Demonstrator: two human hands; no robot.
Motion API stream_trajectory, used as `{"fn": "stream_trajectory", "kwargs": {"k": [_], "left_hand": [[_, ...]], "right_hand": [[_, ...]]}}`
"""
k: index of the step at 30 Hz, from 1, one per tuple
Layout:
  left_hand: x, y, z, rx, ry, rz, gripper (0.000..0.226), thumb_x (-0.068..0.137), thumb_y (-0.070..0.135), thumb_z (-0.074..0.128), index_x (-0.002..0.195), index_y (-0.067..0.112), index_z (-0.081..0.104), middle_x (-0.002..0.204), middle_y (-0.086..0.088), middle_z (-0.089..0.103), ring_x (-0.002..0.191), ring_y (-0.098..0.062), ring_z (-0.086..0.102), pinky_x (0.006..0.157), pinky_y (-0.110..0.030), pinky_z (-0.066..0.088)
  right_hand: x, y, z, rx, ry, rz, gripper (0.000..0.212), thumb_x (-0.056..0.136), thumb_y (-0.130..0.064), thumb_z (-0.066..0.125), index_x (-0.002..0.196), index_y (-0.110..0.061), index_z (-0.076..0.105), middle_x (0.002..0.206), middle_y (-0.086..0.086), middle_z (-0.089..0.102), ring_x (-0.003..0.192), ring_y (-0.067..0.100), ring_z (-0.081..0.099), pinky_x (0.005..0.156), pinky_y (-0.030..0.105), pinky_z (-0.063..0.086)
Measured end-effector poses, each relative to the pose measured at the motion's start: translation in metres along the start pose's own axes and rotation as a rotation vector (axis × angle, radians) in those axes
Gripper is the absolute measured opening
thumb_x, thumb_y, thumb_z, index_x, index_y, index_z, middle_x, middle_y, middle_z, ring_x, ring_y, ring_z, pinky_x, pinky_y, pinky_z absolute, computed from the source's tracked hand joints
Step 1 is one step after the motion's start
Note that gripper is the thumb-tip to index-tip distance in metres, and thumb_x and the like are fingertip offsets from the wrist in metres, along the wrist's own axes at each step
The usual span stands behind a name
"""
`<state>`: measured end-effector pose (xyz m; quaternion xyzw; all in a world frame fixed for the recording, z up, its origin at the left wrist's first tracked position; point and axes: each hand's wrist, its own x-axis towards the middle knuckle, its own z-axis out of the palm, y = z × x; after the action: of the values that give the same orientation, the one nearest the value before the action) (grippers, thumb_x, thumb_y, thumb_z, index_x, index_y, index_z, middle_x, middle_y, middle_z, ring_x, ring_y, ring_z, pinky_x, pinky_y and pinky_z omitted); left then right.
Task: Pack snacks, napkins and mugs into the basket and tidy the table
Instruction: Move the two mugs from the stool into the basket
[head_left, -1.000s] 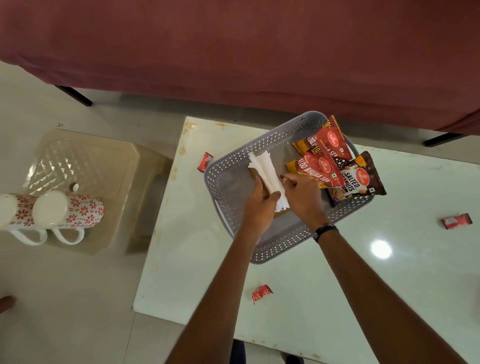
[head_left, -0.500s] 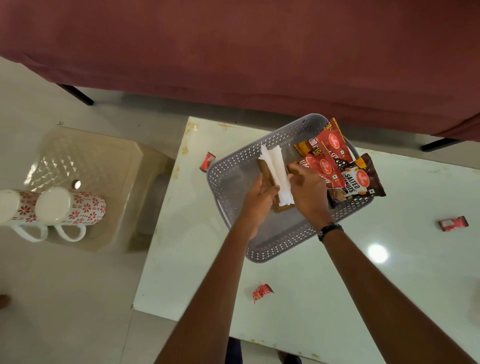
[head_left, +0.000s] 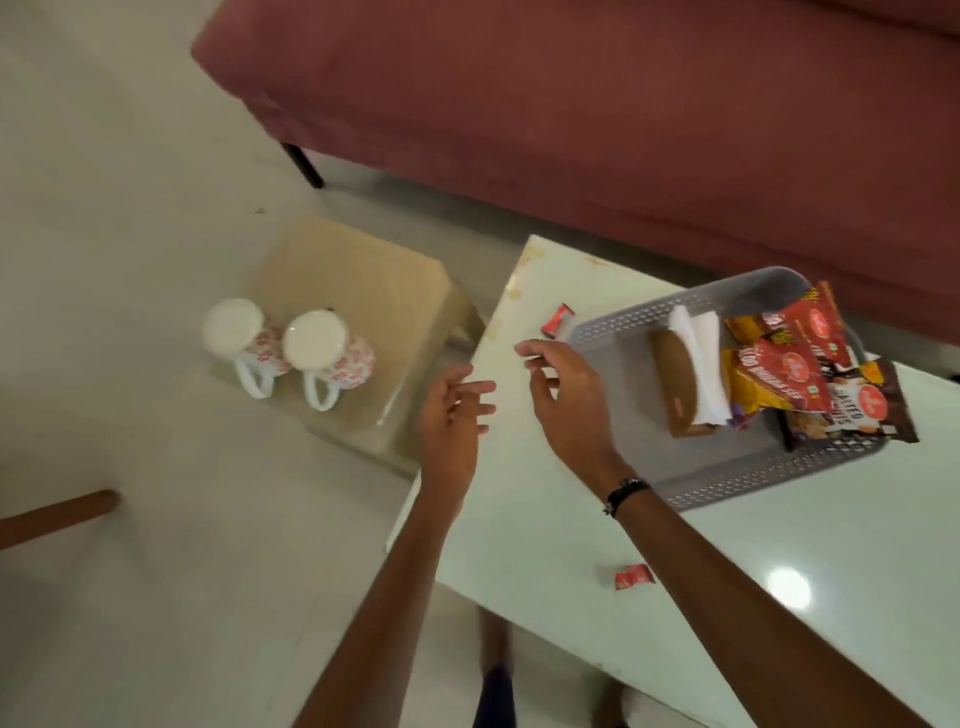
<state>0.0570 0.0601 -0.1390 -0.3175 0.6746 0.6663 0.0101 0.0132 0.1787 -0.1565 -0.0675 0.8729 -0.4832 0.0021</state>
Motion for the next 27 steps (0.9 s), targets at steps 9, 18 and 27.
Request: {"fn": "stream_trajectory", "kwargs": {"k": [9,18,27], "left_hand": [[0.037,-0.016,-0.160,-0.045,0.360,0.004,0.022,0.088,0.003,0.047,0.099,0.020,0.055,0.094,0.000,0.066,0.068,-0.011,0.060,0.053,-0.014,0.048],[0.095,-0.029,-0.211,0.082,0.449,-0.022,0.039,0.089,0.006,0.052,0.126,0.009,0.044,0.133,-0.007,0.046,0.118,-0.020,0.049,0.095,-0.032,0.046],[0.134,-0.031,-0.215,0.127,0.320,-0.079,0.018,0.090,0.021,0.055,0.106,0.016,0.053,0.098,0.006,0.059,0.093,-0.011,0.054,0.071,-0.015,0.041]], "right_hand": [[-0.017,-0.084,0.161,0.200,-0.223,0.167,0.028,0.088,-0.001,0.047,0.105,-0.013,0.066,0.108,-0.002,0.067,0.096,0.008,0.059,0.086,0.021,0.049],[-0.021,-0.097,0.235,0.268,-0.275,0.436,0.029,0.090,-0.011,0.055,0.119,-0.008,0.057,0.124,0.003,0.062,0.116,0.016,0.056,0.100,0.035,0.047],[-0.006,-0.098,0.249,0.359,-0.224,0.479,0.029,0.097,-0.026,0.049,0.084,-0.002,0.058,0.066,-0.005,0.054,0.056,-0.001,0.045,0.055,0.011,0.034]]}}
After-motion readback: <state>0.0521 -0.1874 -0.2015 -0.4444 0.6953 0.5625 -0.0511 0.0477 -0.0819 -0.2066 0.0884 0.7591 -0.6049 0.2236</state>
